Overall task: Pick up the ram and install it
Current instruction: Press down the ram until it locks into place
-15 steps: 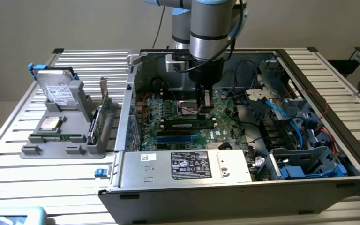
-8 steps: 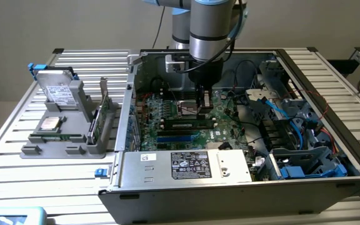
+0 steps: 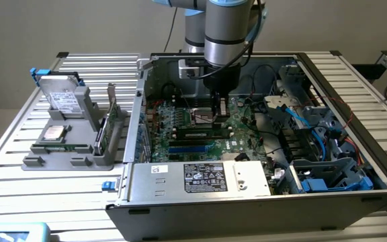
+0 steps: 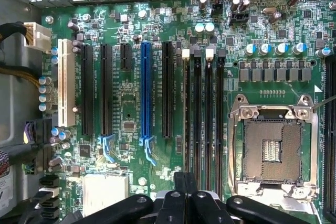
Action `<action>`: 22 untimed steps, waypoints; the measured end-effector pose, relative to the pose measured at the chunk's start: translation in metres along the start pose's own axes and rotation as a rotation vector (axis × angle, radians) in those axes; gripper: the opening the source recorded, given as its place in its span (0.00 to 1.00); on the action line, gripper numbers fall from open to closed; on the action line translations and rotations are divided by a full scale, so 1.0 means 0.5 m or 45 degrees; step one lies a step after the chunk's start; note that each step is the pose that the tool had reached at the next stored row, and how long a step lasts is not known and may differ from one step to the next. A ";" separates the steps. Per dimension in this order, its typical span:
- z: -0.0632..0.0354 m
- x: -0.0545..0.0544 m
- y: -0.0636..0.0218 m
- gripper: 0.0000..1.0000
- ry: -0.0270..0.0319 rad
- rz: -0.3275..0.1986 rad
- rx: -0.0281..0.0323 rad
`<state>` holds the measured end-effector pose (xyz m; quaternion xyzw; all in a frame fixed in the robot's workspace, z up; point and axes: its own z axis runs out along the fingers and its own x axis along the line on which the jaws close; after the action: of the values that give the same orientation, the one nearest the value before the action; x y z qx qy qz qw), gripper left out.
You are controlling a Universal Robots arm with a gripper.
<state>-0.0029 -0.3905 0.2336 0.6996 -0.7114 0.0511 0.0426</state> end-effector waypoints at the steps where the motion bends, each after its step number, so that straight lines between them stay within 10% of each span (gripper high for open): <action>1: 0.000 0.000 0.000 0.11 -0.0005 0.000 0.0003; 22: 0.009 -0.002 0.000 0.11 -0.0162 0.001 0.0034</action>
<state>-0.0026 -0.3901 0.2287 0.6998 -0.7118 0.0476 0.0371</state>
